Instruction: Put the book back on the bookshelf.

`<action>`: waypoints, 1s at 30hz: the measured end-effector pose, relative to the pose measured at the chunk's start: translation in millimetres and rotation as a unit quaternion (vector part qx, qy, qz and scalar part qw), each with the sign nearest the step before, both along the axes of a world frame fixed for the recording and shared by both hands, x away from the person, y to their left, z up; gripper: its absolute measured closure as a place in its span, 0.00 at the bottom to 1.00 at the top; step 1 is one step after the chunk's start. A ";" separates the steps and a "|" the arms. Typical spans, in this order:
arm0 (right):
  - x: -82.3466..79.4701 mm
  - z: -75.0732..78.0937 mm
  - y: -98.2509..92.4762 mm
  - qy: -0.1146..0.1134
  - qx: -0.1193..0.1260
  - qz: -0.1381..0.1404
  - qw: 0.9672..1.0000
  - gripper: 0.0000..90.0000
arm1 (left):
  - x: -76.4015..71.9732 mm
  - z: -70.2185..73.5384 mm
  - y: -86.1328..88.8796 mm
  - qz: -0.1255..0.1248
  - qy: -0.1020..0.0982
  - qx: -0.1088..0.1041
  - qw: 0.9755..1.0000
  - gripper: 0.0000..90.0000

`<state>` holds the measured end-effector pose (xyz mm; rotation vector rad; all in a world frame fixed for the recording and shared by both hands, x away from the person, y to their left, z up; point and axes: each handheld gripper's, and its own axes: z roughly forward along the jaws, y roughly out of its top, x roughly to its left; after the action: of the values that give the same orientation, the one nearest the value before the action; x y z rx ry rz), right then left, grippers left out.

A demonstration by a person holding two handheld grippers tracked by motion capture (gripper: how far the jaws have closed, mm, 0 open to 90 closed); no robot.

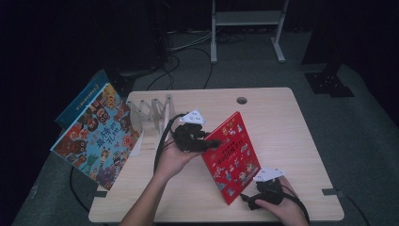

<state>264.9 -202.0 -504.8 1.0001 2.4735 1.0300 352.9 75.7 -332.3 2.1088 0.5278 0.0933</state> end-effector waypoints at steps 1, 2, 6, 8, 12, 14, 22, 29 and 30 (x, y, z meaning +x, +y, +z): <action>0.1 0.2 -0.2 0.000 0.003 -0.002 1.000 0.02 | 0.8 1.5 -0.4 -0.002 0.001 0.001 1.000 0.75; 0.1 0.2 -0.2 0.000 0.003 -0.002 1.000 0.02 | 0.8 1.5 -0.4 -0.002 0.001 0.001 1.000 0.76; 2.0 1.3 -4.9 -0.005 0.006 -0.001 1.000 0.08 | 4.7 10.5 -1.2 -0.019 0.005 0.007 1.000 0.78; 2.1 2.5 -7.0 -0.007 0.010 -0.002 1.000 0.16 | 5.8 14.3 -1.0 -0.025 0.005 0.009 1.000 0.80; 5.1 3.5 -10.9 -0.004 0.007 -0.007 1.000 0.15 | 6.2 23.0 -0.5 -0.040 0.000 0.017 0.999 0.82; 7.3 3.8 -12.4 -0.003 0.006 -0.009 1.000 0.15 | 6.1 27.3 -0.4 -0.047 -0.001 0.022 0.999 0.84; 16.1 4.1 -17.1 -0.005 0.004 -0.016 1.000 0.16 | 4.3 39.7 3.9 -0.053 -0.013 0.048 0.997 0.88; 27.8 6.1 -25.8 0.000 0.002 -0.033 0.999 0.16 | 9.6 41.3 7.0 -0.059 -0.006 0.056 0.997 0.87; 27.8 6.1 -25.8 0.000 0.002 -0.033 0.999 0.16 | 9.6 41.3 7.0 -0.059 -0.006 0.056 0.997 0.87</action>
<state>292.6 -227.8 -498.7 1.0751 2.4232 1.0151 362.5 82.7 -291.1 2.2427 0.3984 0.0698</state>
